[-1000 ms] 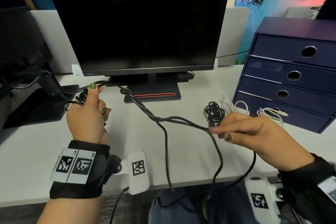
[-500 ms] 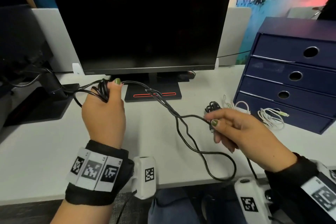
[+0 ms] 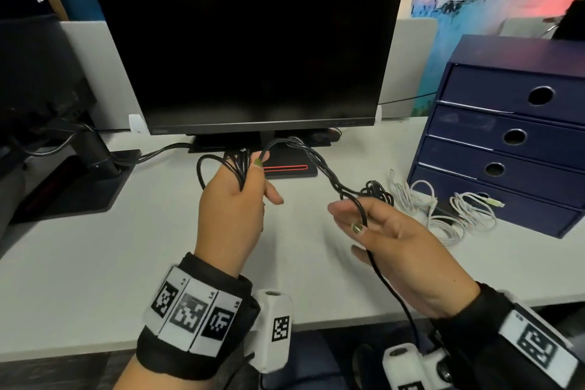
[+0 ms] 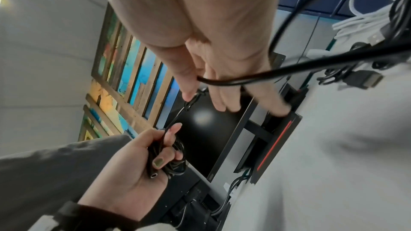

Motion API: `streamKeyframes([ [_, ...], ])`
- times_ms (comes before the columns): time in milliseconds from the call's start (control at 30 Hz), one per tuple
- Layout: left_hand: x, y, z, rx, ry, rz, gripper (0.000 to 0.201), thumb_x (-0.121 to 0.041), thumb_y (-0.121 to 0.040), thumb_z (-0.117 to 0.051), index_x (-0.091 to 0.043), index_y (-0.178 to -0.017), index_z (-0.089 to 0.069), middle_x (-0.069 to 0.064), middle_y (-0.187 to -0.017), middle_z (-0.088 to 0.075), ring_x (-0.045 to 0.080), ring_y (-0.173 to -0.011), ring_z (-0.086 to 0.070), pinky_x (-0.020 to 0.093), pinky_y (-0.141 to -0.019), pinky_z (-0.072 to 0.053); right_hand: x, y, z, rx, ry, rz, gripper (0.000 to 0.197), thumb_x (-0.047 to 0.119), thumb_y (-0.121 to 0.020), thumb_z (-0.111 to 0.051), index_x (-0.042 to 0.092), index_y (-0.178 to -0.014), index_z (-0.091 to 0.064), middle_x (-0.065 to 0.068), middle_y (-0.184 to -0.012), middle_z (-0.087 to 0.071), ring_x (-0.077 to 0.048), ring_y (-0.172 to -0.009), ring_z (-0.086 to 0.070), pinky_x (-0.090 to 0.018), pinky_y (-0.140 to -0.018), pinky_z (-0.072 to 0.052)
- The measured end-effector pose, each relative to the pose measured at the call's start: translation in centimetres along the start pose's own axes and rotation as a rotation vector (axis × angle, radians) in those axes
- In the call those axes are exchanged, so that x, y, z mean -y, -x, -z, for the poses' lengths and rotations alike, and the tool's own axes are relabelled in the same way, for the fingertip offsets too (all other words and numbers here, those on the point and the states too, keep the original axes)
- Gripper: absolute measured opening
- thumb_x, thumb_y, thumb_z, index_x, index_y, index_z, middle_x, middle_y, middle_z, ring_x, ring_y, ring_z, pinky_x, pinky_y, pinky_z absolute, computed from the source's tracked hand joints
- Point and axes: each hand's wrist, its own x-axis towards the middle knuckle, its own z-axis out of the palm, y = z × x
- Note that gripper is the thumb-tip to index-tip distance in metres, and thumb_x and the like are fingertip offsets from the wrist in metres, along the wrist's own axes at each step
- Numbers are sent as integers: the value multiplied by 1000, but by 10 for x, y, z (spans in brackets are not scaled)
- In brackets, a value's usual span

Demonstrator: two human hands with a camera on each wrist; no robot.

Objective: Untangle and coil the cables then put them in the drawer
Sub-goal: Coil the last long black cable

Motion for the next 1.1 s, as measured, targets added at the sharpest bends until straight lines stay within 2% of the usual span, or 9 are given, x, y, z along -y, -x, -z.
streamKeyframes([
  [100, -2, -2, 1, 24, 38, -26, 25, -19, -94, -47, -30, -85, -67, -10, -78, -72, 10, -42, -51, 13, -51, -43, -3, 1, 3, 26, 350, 140, 49, 2, -94, -54, 47, -108, -67, 28, -148, -32, 14, -137, -21, -23, -116, -20],
  [200, -1, -2, 0, 33, 109, 5, 17, -19, -92, -53, -20, -84, -68, -8, -61, -60, 12, -42, -45, 23, -53, -43, -8, -2, 5, 14, 639, 284, 54, 2, -94, -53, 50, -115, -62, 43, -148, -1, 11, -141, -2, -32, -120, -12],
  [433, 17, -20, 18, -148, 520, 205, 19, -19, -93, -58, -12, -76, -64, -11, -45, -37, 8, -39, -27, 18, -39, -25, -13, -11, 33, -331, 811, 518, 47, 7, -96, -48, 47, -120, -51, 29, -155, 8, 6, -143, -7, -58, -117, -10],
  [567, 30, -31, 30, -274, 570, 257, 20, -16, -94, -57, -12, -75, -64, -12, -42, -39, 5, -35, -28, 16, -37, -26, -3, -12, 55, -368, 711, 684, 35, 11, -92, -44, 36, -110, -61, 9, -160, -2, -4, -145, -17, -31, -118, -22],
  [667, 40, -39, 45, -416, 552, 280, 19, -15, -93, -58, -14, -76, -65, -13, -40, -41, 3, -35, -31, 16, -37, -27, 6, -9, 68, -402, 536, 643, 34, 11, -98, -50, 40, -107, -66, 3, -153, -34, -20, -134, -44, -32, -110, -37],
  [733, 46, -44, 55, -505, 517, 302, 17, -14, -90, -59, -16, -74, -64, -11, -42, -43, 4, -34, -33, 17, -37, -28, 12, -4, 72, -415, 287, 539, 29, 17, -97, -47, 33, -111, -66, -1, -116, -66, -25, -96, -67, -37, -90, -53],
  [867, 53, -49, 66, -588, 433, 315, 8, -17, -85, -60, -13, -80, -64, -2, -59, -45, 5, -34, -37, 19, -38, -31, 18, -2, 84, -504, 263, 376, 30, 18, -101, -41, 28, -120, -62, 4, -64, -54, -10, -49, -43, -17, -43, -37],
  [1033, 42, -44, 53, -440, 360, 255, 17, -15, -87, -57, -16, -70, -58, -6, -48, -46, 11, -40, -37, 19, -38, -32, 8, -4, 75, -438, 338, 167, 26, 24, -101, -42, 34, -110, -63, -1, -69, -50, -8, -55, -39, -23, -54, -36],
  [1100, 33, -38, 45, -299, 320, 221, 22, -13, -89, -50, -15, -68, -56, -4, -40, -46, 13, -35, -37, 20, -36, -30, 3, -7, 66, -417, 471, 122, 35, 17, -99, -46, 36, -127, -52, 1, -78, -54, -12, -64, -47, -27, -62, -42],
])
